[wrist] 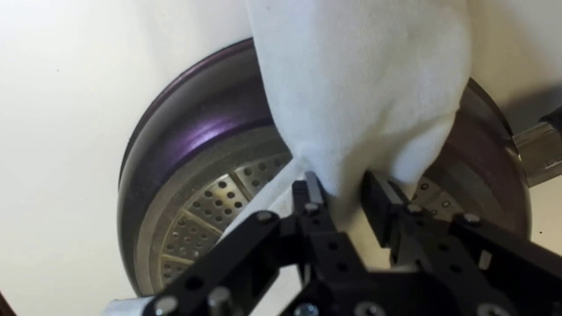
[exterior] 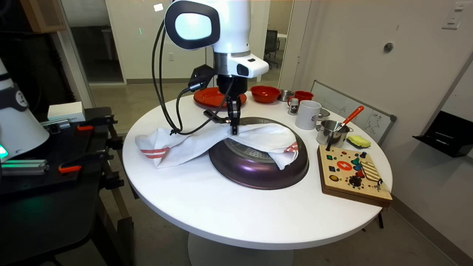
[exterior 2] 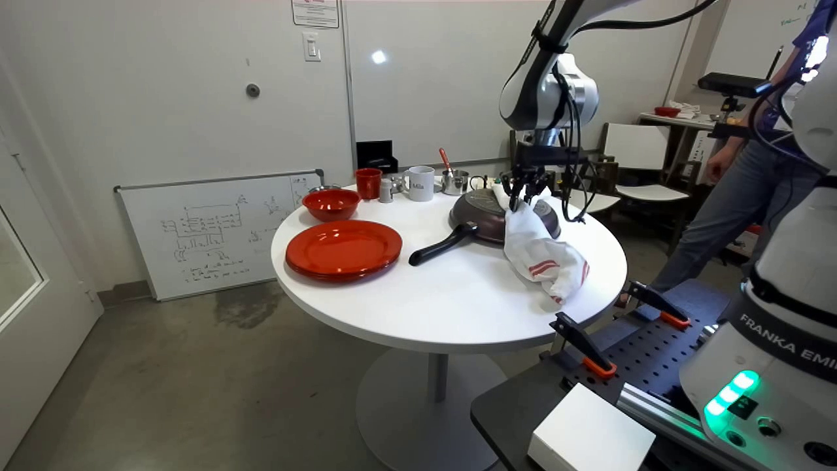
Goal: Pick up the cloth and put it on the pan
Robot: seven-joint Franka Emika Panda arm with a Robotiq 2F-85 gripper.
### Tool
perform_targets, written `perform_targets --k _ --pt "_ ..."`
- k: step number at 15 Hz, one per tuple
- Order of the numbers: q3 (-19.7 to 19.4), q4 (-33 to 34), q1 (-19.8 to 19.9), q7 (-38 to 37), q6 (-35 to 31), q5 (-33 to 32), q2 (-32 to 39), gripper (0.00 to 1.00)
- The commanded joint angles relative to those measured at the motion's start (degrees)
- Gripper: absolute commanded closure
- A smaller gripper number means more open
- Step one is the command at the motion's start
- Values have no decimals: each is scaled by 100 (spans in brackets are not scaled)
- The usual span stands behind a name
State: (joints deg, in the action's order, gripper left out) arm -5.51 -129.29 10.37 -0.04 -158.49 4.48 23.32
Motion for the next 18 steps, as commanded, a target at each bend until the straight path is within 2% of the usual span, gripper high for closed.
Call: perform_targets --k 1,3,5,9,13,18 --pt "34 125 43 145 89 35 30 96" --pt "-159 162 -124 -77 137 -171 -142 100" --pt "-364 238 -309 -262 306 -411 -479 96" --pt "-691 586 -614 -548 382 -1210 -1218 97" --pt "-773 1069 -666 -924 -215 -2221 -1443 98" --pt "-1122 1631 -787 -2113 -793 -3354 -1225 98"
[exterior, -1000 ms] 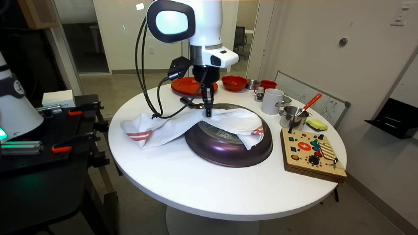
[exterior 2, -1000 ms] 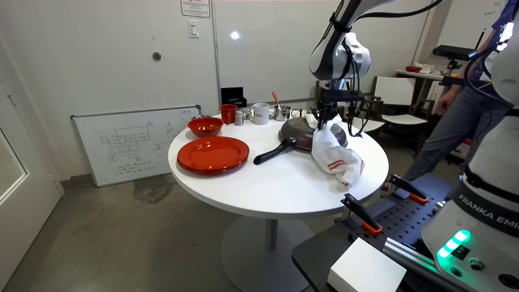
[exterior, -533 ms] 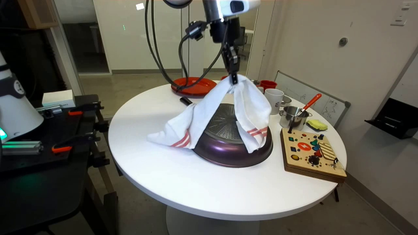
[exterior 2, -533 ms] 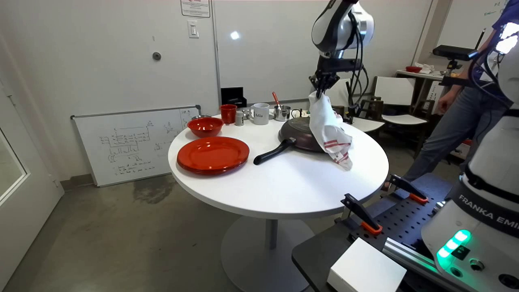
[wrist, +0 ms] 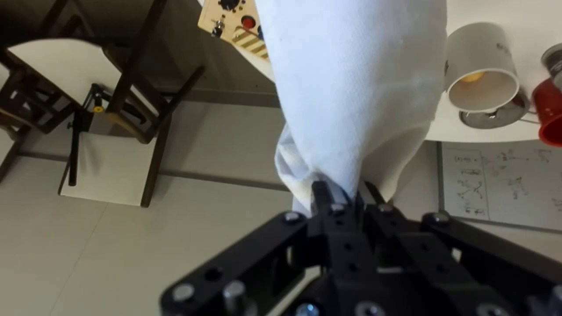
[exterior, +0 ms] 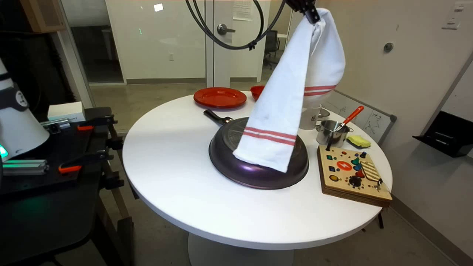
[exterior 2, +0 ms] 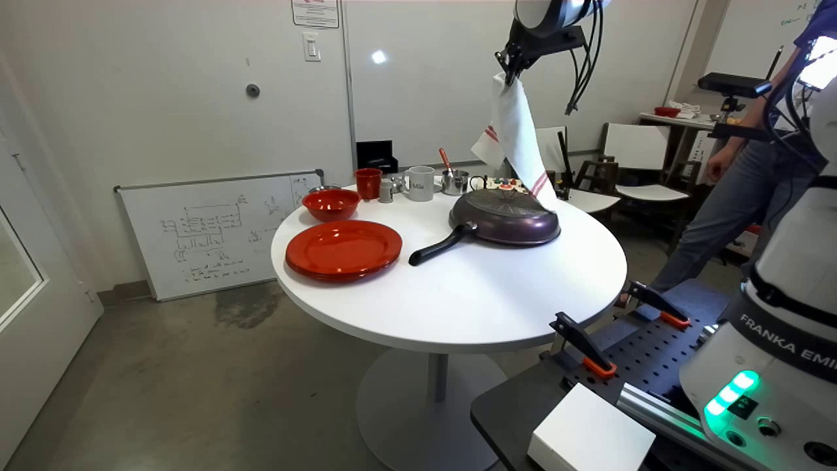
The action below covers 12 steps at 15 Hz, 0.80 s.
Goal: Pick up the cloth and put it on the pan
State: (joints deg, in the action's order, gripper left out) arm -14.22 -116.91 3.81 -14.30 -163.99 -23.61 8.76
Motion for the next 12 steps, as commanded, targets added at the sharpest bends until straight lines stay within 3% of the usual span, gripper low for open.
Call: perform_targets --k 1,8,12 --pt "-233 488 -117 -787 -216 -490 265 99" --pt "253 903 79 -751 59 1258 85 99" --pt "25 856 -4 -1211 -184 1049 -57 99"
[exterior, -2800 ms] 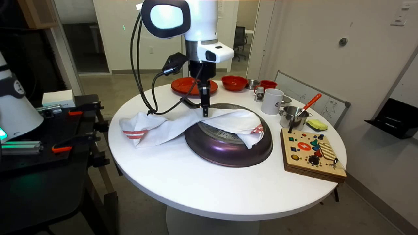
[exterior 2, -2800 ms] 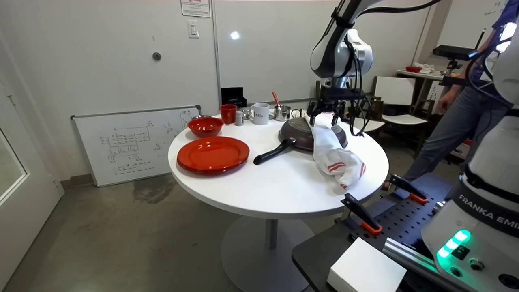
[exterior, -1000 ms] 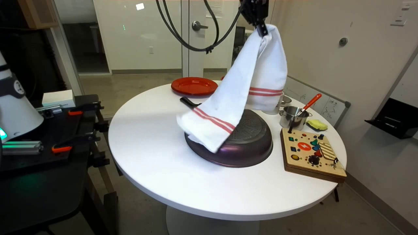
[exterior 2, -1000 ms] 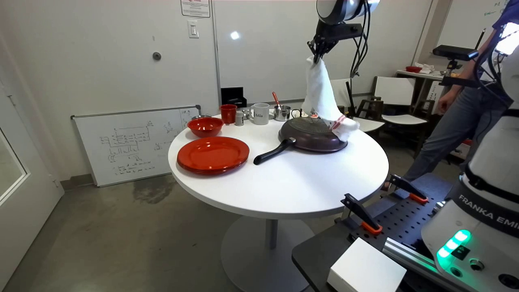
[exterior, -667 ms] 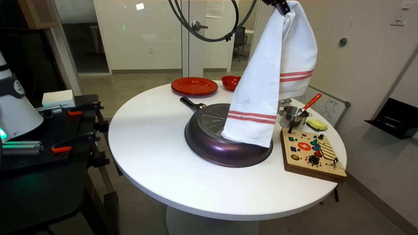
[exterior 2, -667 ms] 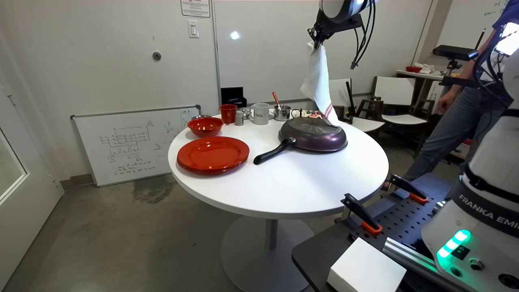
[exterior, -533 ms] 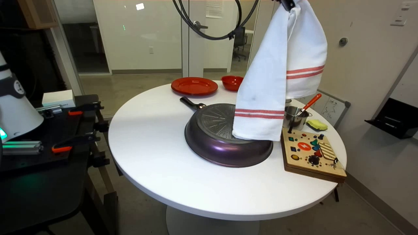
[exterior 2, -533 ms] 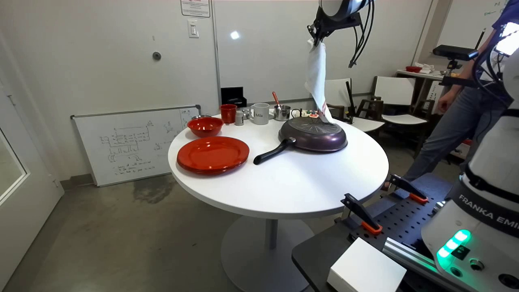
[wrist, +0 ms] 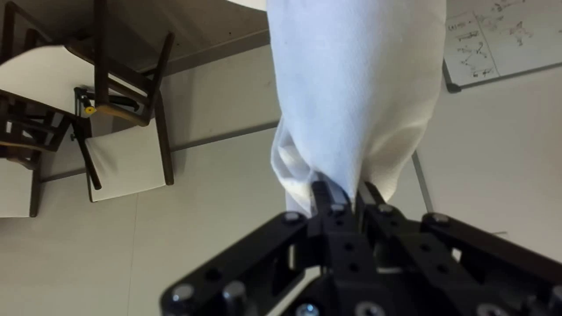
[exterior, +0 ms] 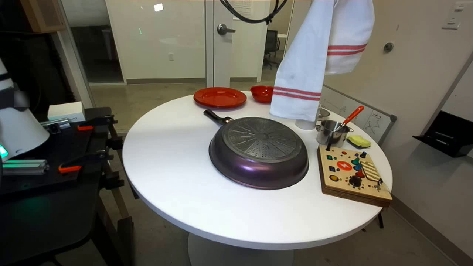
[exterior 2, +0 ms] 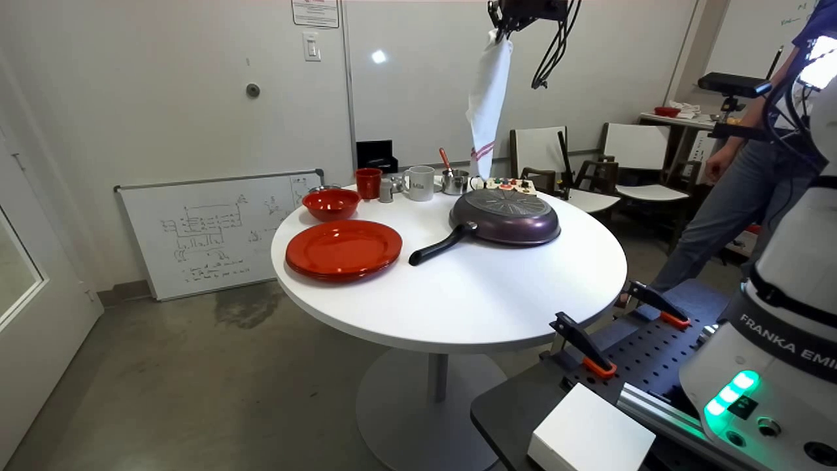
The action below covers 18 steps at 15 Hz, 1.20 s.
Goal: Pick up the cloth and put it on the pan
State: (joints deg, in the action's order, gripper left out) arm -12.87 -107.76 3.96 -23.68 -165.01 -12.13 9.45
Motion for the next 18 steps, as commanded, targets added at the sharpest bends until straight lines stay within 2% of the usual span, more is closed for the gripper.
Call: perform_targets --k 1,3,4,5,8,9,10,12,16,17,18 --pt "-119 -188 -8 -269 -87 -102 -208 99" --pt "-94 -567 8 -176 -122 -10 -424 99" --pt "12 -809 47 -13 -160 248 -560 99" --pt "210 -1268 97 226 -327 785 -798 98" --pt "383 -2189 -18 130 -541 1559 -1191 99" --pt "372 -2408 -45 -49 -574 1575 -1296 99" --pt "362 -2592 -48 -144 -579 1494 -1389 99" --pt "305 -2929 88 -694 -768 782 -1561 99" --pt "407 -3350 635 -1638 -931 -572 -1780 99" --pt "425 -3414 716 -1770 -953 -718 -1760 99" --pt "340 -3543 497 -1497 -965 -275 -1683 99"
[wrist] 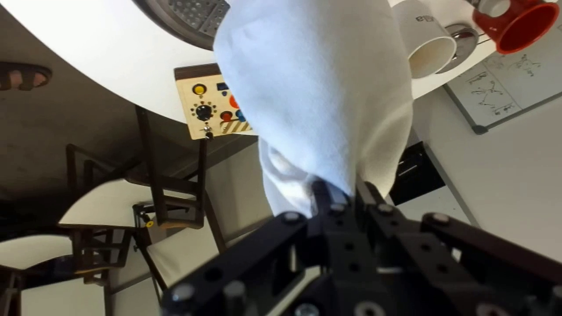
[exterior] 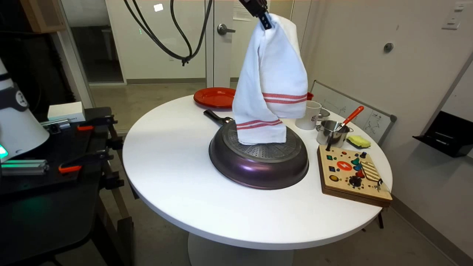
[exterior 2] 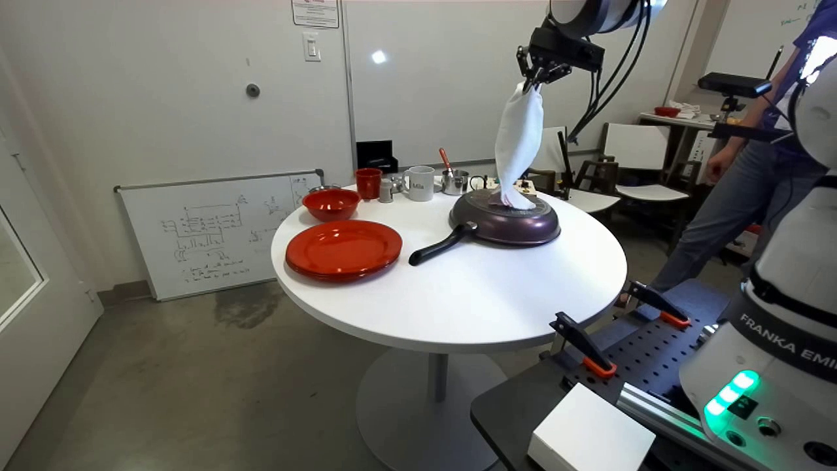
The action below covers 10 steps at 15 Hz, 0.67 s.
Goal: Pick up the cloth and put it on the pan
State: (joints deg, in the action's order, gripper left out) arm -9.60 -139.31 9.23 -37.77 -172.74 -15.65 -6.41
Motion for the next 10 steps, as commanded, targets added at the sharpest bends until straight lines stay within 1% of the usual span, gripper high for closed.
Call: perform_targets --k 1,2,4,6,7,8,10 --pt "4 -460 -118 32 -242 191 6 99" --pt "12 -509 -201 124 -279 273 117 99" --pt "72 -420 -272 85 -331 203 492 99" --pt "125 -266 -254 -63 -309 -58 835 99" --pt "122 -166 -214 -203 -256 -346 989 99" --pt "34 -44 -172 -442 -178 -816 1142 99" --pt "-227 179 -258 -807 -56 -1541 1410 99"
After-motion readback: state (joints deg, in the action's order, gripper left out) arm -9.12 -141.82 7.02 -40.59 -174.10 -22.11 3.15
